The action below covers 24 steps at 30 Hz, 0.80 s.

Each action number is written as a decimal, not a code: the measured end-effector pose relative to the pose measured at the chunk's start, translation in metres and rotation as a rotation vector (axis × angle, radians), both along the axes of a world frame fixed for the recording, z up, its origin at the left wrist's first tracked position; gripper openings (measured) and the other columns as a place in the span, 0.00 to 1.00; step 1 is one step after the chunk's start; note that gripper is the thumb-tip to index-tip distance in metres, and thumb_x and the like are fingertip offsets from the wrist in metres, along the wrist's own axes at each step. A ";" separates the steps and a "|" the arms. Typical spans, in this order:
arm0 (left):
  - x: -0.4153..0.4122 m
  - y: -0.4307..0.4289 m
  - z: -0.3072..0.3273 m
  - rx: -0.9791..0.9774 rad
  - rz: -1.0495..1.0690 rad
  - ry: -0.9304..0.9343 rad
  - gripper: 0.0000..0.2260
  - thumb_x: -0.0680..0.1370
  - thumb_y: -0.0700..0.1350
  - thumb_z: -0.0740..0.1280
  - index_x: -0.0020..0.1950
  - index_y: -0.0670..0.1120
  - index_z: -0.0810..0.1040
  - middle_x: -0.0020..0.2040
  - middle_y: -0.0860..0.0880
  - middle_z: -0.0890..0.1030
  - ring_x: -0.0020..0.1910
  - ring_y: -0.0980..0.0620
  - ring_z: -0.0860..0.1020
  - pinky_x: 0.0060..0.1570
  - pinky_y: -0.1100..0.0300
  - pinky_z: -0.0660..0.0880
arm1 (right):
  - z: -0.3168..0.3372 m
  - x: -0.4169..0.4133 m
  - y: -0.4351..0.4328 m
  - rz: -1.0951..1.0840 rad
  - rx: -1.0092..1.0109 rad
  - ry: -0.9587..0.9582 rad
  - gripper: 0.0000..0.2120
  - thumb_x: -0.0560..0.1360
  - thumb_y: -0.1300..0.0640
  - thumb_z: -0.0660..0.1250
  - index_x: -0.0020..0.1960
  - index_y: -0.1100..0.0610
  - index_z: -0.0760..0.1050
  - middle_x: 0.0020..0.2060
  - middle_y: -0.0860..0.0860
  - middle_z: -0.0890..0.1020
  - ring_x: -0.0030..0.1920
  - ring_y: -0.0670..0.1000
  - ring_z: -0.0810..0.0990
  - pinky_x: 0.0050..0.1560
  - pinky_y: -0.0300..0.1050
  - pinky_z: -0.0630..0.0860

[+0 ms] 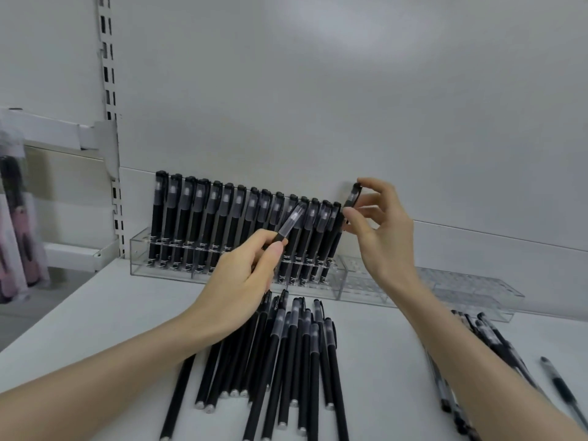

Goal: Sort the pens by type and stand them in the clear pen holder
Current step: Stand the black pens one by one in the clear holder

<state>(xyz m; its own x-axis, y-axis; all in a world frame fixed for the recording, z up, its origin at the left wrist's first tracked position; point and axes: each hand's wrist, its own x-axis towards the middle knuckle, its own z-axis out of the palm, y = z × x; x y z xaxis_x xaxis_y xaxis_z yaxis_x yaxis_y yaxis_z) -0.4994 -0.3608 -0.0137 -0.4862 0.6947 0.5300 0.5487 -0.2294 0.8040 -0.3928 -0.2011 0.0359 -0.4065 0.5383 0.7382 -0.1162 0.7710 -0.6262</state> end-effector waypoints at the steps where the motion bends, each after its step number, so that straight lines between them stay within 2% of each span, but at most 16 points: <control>1: 0.000 0.000 -0.001 -0.006 0.006 0.005 0.09 0.82 0.48 0.55 0.53 0.52 0.75 0.28 0.50 0.69 0.28 0.54 0.66 0.29 0.58 0.64 | -0.001 -0.001 0.001 -0.016 0.026 -0.029 0.18 0.74 0.67 0.68 0.57 0.48 0.70 0.40 0.44 0.77 0.44 0.49 0.79 0.47 0.52 0.81; 7: -0.002 0.004 -0.006 -0.031 0.025 -0.035 0.09 0.82 0.47 0.55 0.51 0.51 0.75 0.29 0.52 0.71 0.29 0.57 0.67 0.31 0.62 0.66 | 0.000 -0.001 0.008 -0.060 0.085 -0.194 0.14 0.74 0.64 0.69 0.52 0.47 0.72 0.37 0.49 0.82 0.40 0.49 0.82 0.49 0.50 0.79; 9: -0.004 0.004 -0.006 -0.039 0.052 -0.057 0.10 0.82 0.46 0.56 0.47 0.51 0.76 0.30 0.52 0.72 0.31 0.55 0.71 0.34 0.57 0.69 | 0.004 0.000 0.010 -0.057 0.097 -0.223 0.13 0.75 0.64 0.69 0.52 0.48 0.72 0.36 0.49 0.83 0.39 0.48 0.82 0.48 0.49 0.80; 10: -0.004 0.004 -0.006 -0.038 0.067 -0.067 0.10 0.82 0.46 0.57 0.44 0.50 0.75 0.30 0.52 0.72 0.35 0.51 0.74 0.36 0.52 0.70 | 0.006 0.000 0.011 -0.052 0.097 -0.237 0.13 0.75 0.64 0.69 0.52 0.48 0.72 0.36 0.50 0.83 0.38 0.48 0.82 0.48 0.49 0.80; 12: -0.006 0.004 -0.007 -0.030 0.089 -0.076 0.11 0.81 0.46 0.58 0.40 0.51 0.74 0.31 0.51 0.73 0.40 0.45 0.76 0.37 0.48 0.71 | 0.009 0.001 0.012 -0.041 0.089 -0.262 0.12 0.75 0.65 0.68 0.52 0.50 0.73 0.36 0.51 0.83 0.37 0.47 0.82 0.48 0.49 0.80; 17: -0.006 0.004 -0.007 -0.039 0.036 -0.076 0.08 0.81 0.47 0.58 0.49 0.51 0.76 0.30 0.50 0.73 0.26 0.55 0.66 0.30 0.58 0.65 | 0.011 0.003 0.012 -0.035 0.060 -0.316 0.12 0.75 0.67 0.68 0.50 0.51 0.72 0.34 0.50 0.83 0.36 0.48 0.82 0.48 0.52 0.80; 21: -0.004 0.006 -0.010 -0.050 0.020 -0.091 0.09 0.82 0.46 0.57 0.50 0.50 0.77 0.29 0.52 0.73 0.26 0.56 0.65 0.30 0.60 0.64 | 0.004 0.004 0.011 -0.074 0.095 -0.367 0.11 0.76 0.65 0.67 0.53 0.51 0.74 0.34 0.51 0.83 0.38 0.54 0.82 0.48 0.56 0.79; 24: -0.005 0.007 -0.011 -0.042 -0.003 -0.108 0.10 0.82 0.45 0.57 0.51 0.49 0.77 0.30 0.53 0.74 0.27 0.55 0.65 0.30 0.64 0.64 | 0.005 0.010 0.000 -0.122 0.119 -0.325 0.08 0.76 0.57 0.68 0.55 0.51 0.75 0.36 0.48 0.82 0.39 0.51 0.82 0.48 0.55 0.78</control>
